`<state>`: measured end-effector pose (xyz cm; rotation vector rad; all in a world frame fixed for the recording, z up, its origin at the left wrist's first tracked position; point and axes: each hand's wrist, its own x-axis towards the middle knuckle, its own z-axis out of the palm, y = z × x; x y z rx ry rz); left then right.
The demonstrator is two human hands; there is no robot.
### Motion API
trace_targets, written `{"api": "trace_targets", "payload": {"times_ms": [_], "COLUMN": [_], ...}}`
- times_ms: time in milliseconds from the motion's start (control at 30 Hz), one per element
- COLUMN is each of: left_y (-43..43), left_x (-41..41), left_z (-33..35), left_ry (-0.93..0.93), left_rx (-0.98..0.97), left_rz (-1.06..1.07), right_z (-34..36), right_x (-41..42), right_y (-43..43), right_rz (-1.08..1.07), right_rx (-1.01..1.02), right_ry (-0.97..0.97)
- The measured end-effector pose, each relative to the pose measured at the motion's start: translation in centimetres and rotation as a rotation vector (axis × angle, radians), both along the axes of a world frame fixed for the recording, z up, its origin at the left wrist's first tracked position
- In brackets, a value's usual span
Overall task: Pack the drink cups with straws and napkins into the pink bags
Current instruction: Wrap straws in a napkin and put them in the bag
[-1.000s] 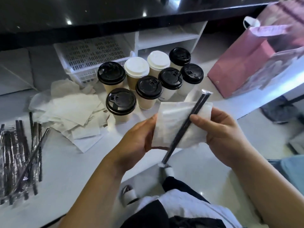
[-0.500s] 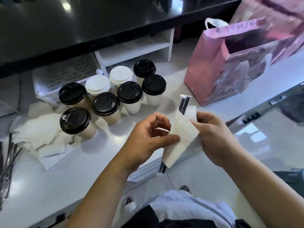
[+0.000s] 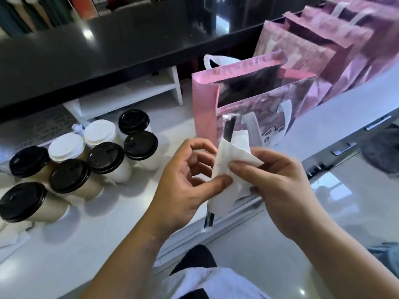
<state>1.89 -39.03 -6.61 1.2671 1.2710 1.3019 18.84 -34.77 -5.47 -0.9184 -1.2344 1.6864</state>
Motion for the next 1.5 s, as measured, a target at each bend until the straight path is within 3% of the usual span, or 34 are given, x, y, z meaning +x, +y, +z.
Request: {"api": "trace_targets", "payload": {"times_ms": [200, 333, 367, 433, 500, 600, 700, 867, 1033, 1133, 1233, 1400, 1500], "left_y": [6.5, 11.8, 13.0, 15.1, 16.7, 18.2, 18.7, 18.5, 18.7, 18.7, 18.8, 19.5, 20.4], "left_x": [1.2, 0.5, -0.1, -1.7, -3.1, -3.6, -3.4, -3.9, -3.9, -3.4, -2.9, -2.3, -1.5], "left_z": [4.8, 6.8, 7.2, 7.4, 7.1, 6.3, 5.7, 5.0, 4.8, 4.9, 5.2, 5.7, 5.8], "left_ry": [0.061, 0.026, 0.058, 0.289, 0.622, 0.955, 0.968, 0.944, 0.934, 0.948, 0.96, 0.842, 0.912], "left_rx": [0.11, 0.144, 0.168, 0.196, 0.125, -0.123, -0.287, -0.301, -0.279, -0.289, -0.282, -0.264, -0.191], "left_rz": [-0.067, -0.044, -0.002, 0.094, 0.113, -0.108, -0.186, -0.209, -0.223, -0.206, -0.186, 0.024, 0.137], "right_z": [3.6, 7.0, 8.1, 10.2, 11.6, 11.5, 9.9, 7.5, 5.9, 4.2, 4.7, 5.2, 3.9], "right_x": [0.9, 0.9, 1.1, 1.4, 1.4, 1.2, 0.8, 0.5, -0.1, 0.1, 0.9, 4.7, 7.7], "right_y": [6.8, 12.2, 13.9, 17.4, 20.4, 23.5, 25.2, 26.1, 26.4, 26.1, 27.3, 29.9, 30.9], "right_rz": [0.081, -0.011, -0.047, -0.093, -0.108, -0.071, 0.103, 0.475, 0.902, 1.136, 1.077, 0.7, 0.49], "right_rx": [0.102, 0.211, 0.243, 0.325, 0.446, 0.59, 0.712, 0.786, 1.132, 1.207, 1.204, 1.123, 0.963], "right_ry": [0.061, 0.102, 0.107, 0.085, -0.024, -0.255, -0.478, -0.78, -1.298, -1.43, -1.249, -0.825, -0.63]}}
